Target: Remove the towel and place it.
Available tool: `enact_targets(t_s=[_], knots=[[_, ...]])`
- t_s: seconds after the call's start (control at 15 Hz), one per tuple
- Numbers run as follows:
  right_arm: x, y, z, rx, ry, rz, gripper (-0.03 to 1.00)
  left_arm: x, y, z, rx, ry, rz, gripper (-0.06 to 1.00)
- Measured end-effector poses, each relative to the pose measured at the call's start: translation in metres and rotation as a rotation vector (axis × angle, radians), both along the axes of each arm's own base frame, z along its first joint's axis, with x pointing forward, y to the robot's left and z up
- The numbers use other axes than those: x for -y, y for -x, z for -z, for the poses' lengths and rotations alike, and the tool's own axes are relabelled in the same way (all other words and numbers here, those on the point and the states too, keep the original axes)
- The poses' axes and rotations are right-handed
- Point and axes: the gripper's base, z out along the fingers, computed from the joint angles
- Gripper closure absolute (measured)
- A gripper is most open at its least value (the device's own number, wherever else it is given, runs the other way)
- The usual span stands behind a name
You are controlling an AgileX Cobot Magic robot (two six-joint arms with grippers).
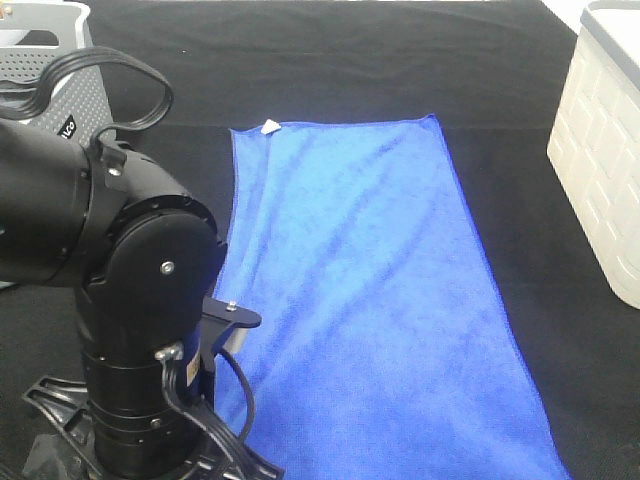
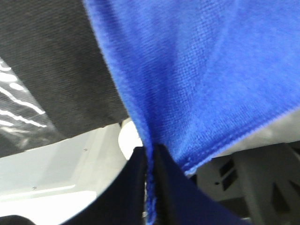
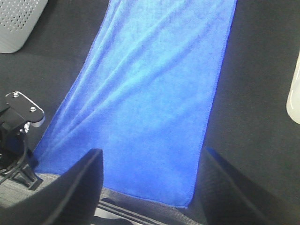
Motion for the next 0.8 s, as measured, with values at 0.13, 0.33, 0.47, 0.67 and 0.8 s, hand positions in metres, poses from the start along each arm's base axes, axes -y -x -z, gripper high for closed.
enact_targets(t_s=[0.13,0.33,0.47,0.67,0.8], knots=[[-0.001,0.000,0.000,-0.002,-0.014,-0.005,0.36,0.000,0.000,0.000,-0.004,0.005,-0.003,0.34],[-0.001,0.000,0.000,-0.002,-0.015,-0.006,0.35,-0.002,0.003,-0.001,-0.037,-0.019,0.020,0.16],[-0.001,0.000,0.000,-0.001,-0.009,-0.003,0.29,-0.007,0.007,-0.016,-0.039,-0.014,0.034,0.16],[0.003,-0.001,0.001,0.006,0.035,0.008,0.28,-0.015,0.010,-0.056,0.072,0.090,0.039,0.16],[0.005,-0.001,0.001,0.010,0.060,0.017,0.28,-0.030,0.015,-0.095,0.198,0.182,0.030,0.16]])
